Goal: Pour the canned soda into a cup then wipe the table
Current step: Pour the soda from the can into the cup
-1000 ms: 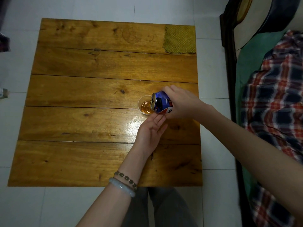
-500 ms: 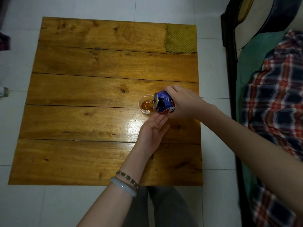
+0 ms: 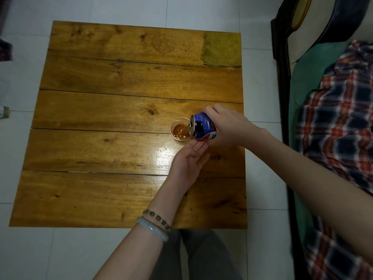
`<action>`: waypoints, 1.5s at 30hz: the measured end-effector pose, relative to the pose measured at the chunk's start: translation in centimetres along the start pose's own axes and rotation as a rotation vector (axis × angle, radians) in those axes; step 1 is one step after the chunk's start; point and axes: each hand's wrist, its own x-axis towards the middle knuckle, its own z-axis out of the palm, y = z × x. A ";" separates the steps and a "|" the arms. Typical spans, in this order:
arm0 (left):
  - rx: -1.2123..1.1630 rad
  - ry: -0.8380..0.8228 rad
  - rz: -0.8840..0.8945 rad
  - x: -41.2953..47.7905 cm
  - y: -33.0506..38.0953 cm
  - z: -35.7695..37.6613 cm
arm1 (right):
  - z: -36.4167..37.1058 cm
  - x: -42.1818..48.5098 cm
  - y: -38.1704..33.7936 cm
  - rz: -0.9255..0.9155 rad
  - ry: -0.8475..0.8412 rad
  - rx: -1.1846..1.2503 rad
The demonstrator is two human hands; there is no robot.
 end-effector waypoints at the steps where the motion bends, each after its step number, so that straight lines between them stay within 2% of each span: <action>1: -0.010 0.002 -0.004 0.0 0.0 0.0 | 0.0 0.0 0.0 -0.003 0.001 -0.002; 45: -0.078 0.017 0.011 0.0 -0.2 0.0 | -0.5 0.4 -0.4 -0.040 -0.019 -0.045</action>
